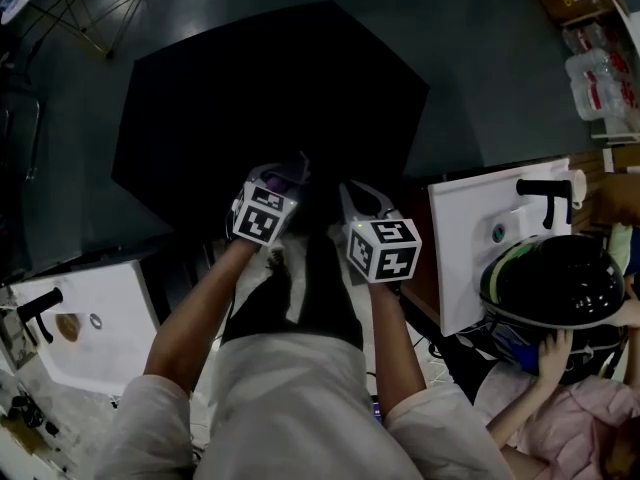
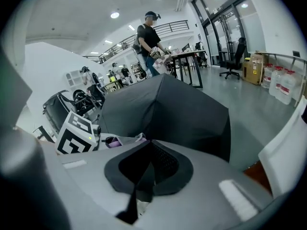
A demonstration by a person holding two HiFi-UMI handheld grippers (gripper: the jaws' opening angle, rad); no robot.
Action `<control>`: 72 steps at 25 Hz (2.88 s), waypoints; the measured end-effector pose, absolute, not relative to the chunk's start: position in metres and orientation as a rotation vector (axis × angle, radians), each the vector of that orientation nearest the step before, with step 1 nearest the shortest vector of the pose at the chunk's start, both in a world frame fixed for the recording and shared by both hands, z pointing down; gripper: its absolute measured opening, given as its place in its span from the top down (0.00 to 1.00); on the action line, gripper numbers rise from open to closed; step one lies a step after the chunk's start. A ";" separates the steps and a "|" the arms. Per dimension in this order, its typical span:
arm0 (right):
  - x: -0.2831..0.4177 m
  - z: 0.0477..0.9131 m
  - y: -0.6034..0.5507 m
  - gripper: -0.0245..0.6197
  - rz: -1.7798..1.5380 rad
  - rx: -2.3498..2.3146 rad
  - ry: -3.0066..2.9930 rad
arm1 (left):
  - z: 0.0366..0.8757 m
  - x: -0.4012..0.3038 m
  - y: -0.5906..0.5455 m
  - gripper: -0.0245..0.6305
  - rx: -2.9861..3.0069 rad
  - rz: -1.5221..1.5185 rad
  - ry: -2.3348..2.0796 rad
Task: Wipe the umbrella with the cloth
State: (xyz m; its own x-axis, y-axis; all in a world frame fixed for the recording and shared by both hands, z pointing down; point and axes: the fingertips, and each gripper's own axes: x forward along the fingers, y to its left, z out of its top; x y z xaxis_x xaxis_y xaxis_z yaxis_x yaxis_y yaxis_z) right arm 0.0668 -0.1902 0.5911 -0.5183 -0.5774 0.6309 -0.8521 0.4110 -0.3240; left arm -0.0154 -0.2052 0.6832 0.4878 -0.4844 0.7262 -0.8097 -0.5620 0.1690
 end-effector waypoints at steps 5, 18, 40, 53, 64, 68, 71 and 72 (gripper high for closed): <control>0.072 0.598 -0.176 0.95 0.893 1.235 -2.233 | 0.707 -0.017 -0.178 0.75 2.193 0.885 -1.044; 0.070 0.608 -0.162 0.95 0.898 1.223 -2.212 | 0.802 -0.032 -0.087 0.74 2.039 1.066 -0.912; 0.063 0.528 -0.214 0.95 0.790 1.255 -2.326 | 0.620 -0.041 -0.196 0.74 2.328 0.616 -1.078; 0.092 0.501 -0.267 0.95 0.764 1.287 -2.336 | 0.481 -0.017 -0.382 0.74 2.533 0.655 -1.213; 0.138 0.525 -0.285 0.95 0.846 1.352 -2.269 | 0.519 0.032 -0.496 0.74 2.451 0.898 -1.129; 0.150 0.532 -0.282 0.95 0.869 1.374 -2.246 | 0.534 0.044 -0.485 0.74 2.504 1.099 -1.081; 0.151 0.536 -0.277 0.95 0.881 1.386 -2.235 | 0.547 0.055 -0.455 0.74 2.524 1.129 -0.970; 0.151 0.536 -0.277 0.95 0.876 1.387 -2.236 | 0.552 0.059 -0.444 0.74 2.520 1.121 -0.929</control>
